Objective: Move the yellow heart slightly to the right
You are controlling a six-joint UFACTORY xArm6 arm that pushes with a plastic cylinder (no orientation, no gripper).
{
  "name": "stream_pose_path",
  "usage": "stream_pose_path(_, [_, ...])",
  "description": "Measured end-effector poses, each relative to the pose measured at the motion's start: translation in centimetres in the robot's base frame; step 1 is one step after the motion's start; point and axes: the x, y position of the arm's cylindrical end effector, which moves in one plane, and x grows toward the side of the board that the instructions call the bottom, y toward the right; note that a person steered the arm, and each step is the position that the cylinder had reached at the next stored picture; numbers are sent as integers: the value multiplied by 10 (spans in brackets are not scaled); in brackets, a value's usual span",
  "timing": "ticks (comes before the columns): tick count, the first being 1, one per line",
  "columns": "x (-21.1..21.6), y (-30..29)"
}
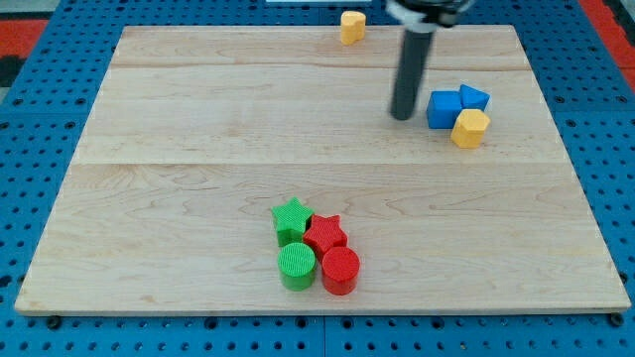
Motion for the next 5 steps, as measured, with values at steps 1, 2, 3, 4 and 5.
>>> stream_pose_path(1, [-36, -90])
stream_pose_path(2, [-112, -116])
stream_pose_path(3, [-173, -142])
stream_pose_path(4, [-171, -142])
stream_pose_path(5, [-173, -137])
